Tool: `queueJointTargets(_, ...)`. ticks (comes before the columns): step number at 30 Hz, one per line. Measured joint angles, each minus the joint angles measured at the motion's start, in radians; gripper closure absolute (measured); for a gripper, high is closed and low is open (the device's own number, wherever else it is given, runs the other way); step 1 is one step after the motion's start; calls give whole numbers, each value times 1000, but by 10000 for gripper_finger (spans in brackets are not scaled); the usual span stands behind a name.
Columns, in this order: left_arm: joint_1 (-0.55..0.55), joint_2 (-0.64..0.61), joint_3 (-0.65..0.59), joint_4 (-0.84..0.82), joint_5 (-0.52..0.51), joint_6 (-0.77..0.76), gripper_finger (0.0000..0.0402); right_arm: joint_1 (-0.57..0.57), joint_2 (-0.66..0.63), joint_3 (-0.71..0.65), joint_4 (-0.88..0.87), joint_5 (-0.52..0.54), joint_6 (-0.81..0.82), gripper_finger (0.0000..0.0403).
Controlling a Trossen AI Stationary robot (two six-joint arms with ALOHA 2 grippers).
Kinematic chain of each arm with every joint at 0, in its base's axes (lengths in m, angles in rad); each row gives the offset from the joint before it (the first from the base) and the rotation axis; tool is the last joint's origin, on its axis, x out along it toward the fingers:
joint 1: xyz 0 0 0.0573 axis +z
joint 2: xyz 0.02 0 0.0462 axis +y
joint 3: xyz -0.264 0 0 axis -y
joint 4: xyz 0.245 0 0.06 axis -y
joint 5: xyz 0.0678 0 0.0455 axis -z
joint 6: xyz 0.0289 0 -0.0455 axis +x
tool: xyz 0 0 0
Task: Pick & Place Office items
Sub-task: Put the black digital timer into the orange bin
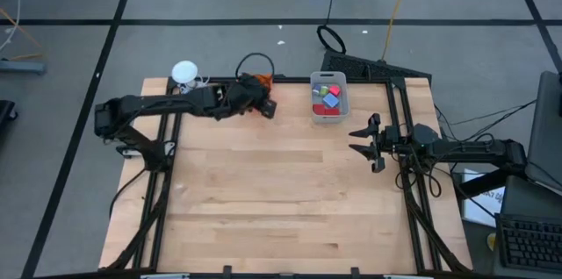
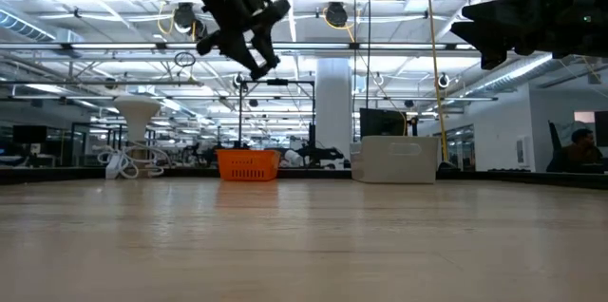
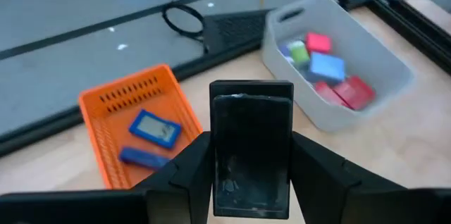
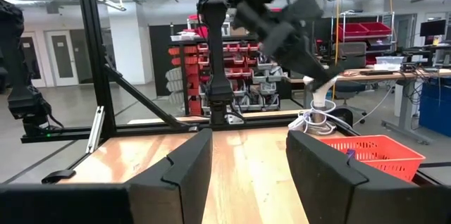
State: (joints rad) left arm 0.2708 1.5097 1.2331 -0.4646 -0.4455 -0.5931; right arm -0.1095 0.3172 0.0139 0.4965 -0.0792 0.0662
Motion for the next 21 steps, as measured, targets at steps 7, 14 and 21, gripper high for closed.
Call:
queueJointTargets(7, 106, 110, 0, 8, 5, 9, 247, 0, 0, 0, -1, 0, 0, 232)
queueJointTargets(14, 207, 229, 0, 100, 120, -7, 243, 0, 0, 0, -2, 0, 0, 232)
queueJointTargets(21, 243, 314, 0, 101, 186, -66, 249, 0, 0, 0, 0, 0, 0, 232)
